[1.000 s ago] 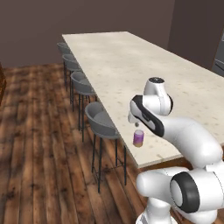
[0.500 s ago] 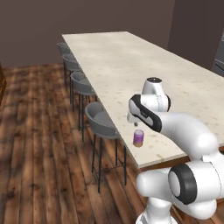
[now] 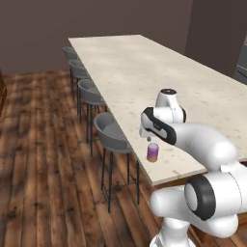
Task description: Four empty soda cans are scattered around the kitchen. Gather all the cans and cluster them next to the stove for recycling.
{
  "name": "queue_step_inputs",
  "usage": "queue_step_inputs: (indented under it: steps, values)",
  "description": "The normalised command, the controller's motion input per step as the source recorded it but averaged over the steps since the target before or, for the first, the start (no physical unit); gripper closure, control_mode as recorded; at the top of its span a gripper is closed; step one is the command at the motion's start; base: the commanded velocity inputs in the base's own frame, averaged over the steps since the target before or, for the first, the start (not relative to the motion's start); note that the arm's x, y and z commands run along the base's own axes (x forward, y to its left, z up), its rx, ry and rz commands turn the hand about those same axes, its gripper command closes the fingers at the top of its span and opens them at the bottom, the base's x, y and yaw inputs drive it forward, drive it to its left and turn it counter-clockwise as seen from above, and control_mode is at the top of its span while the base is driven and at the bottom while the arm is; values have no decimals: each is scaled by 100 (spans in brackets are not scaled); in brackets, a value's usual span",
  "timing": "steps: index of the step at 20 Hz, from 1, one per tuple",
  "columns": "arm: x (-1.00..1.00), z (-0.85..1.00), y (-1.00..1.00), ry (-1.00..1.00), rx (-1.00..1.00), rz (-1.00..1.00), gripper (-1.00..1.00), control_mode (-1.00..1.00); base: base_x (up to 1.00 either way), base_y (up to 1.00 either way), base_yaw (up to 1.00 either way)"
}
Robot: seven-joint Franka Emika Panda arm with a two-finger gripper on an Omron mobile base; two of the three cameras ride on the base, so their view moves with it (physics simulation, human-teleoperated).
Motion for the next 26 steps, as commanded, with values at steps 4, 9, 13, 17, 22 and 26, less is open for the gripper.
queue_step_inputs:
  steps: [4,9,13,17,22,26]
  values:
    - [8,-12,0,1,0,0,-100,-100,0,0,0]
    - [8,-14,0,0,0,0,-100,-100,0,0,0]
    - [7,-14,0,1,0,0,-100,-100,0,0,0]
    - [3,-9,0,2,0,0,-100,-100,0,0,0]
    - [4,-9,0,2,0,0,-100,-100,0,0,0]
    - [5,-10,0,2,0,0,-100,-100,0,0,0]
